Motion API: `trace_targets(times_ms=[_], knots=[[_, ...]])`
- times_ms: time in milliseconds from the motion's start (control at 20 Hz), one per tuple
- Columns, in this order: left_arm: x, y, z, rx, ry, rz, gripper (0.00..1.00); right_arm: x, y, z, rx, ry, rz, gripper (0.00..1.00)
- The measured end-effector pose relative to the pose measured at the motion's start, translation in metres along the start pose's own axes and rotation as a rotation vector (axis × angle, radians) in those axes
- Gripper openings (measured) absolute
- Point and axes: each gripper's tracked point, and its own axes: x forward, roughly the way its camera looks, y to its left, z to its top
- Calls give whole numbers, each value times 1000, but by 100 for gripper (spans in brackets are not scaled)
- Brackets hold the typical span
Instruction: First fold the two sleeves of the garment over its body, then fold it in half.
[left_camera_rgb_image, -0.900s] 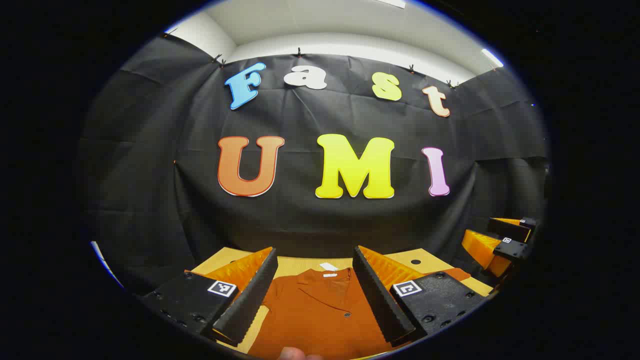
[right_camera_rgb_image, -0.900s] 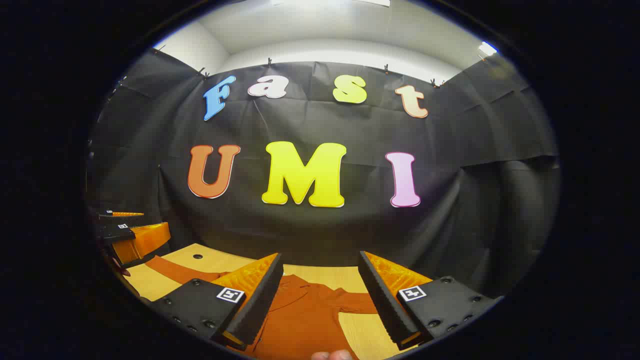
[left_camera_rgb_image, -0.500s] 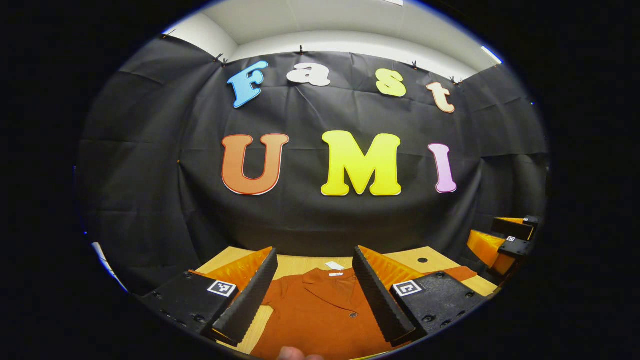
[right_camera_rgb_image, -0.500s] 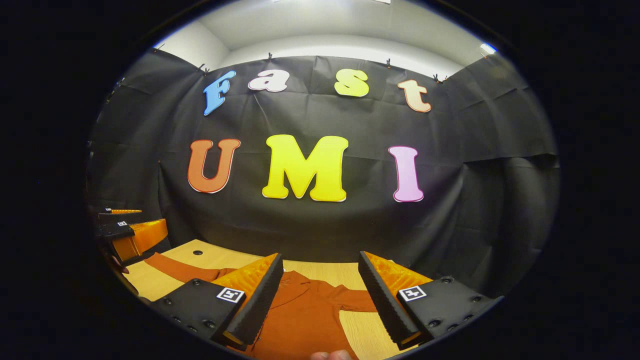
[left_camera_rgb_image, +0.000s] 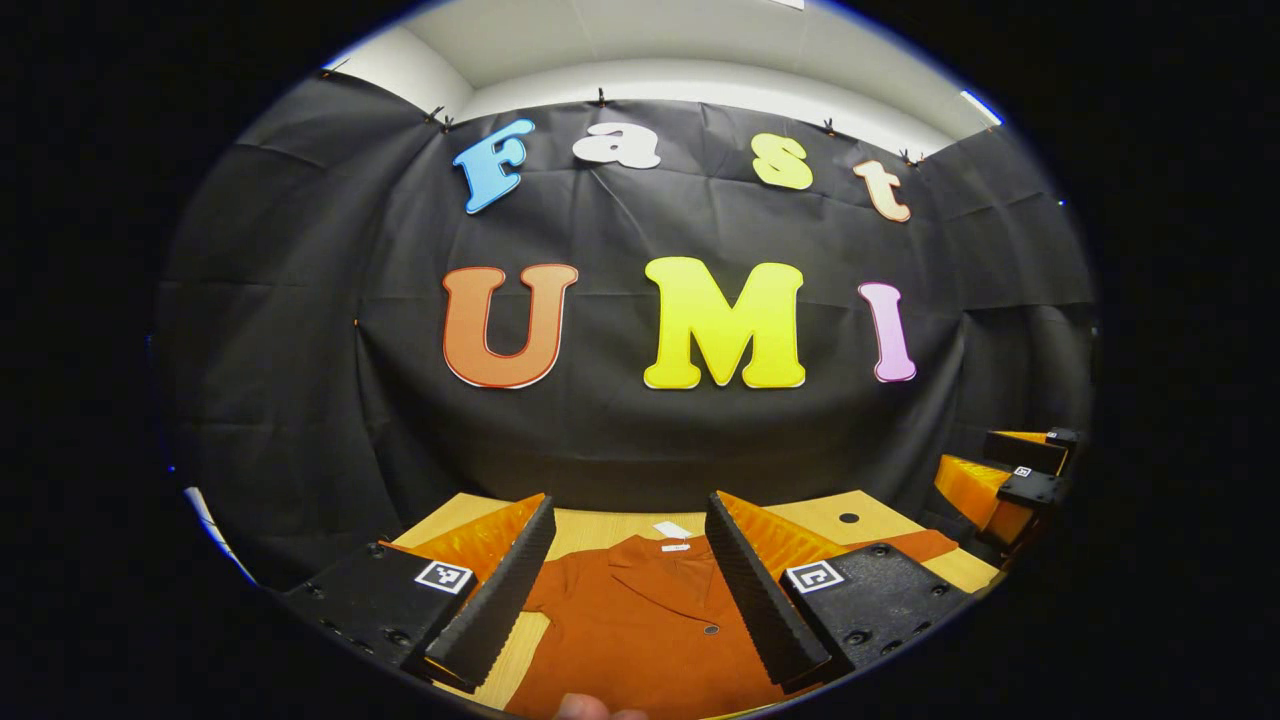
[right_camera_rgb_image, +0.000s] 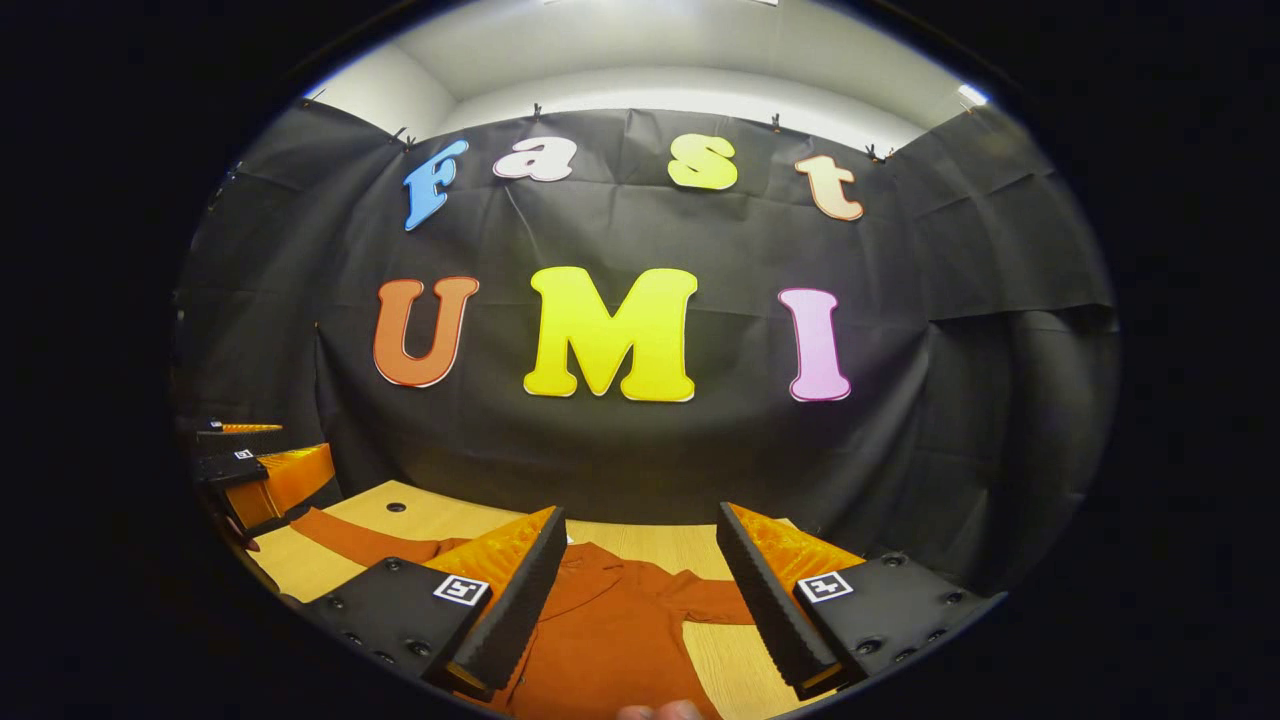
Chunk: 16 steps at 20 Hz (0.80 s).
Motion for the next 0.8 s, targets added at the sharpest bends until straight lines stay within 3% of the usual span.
trace_targets(times_ms=[50,100,150,200,800], knots=[[0,0,-1,0,2,-3,98,0,1,-1,1,2,-1,94],[1,-1,0,1,2,-5,89,0,0,0,3,2,-1,94],[0,0,0,4,2,-6,89,0,0,-1,4,2,-1,95],[0,0,0,7,2,-5,98,1,0,-1,4,2,-1,94],[3,-1,6,4,-8,-5,98,5,-8,2,2,-11,-10,96]])
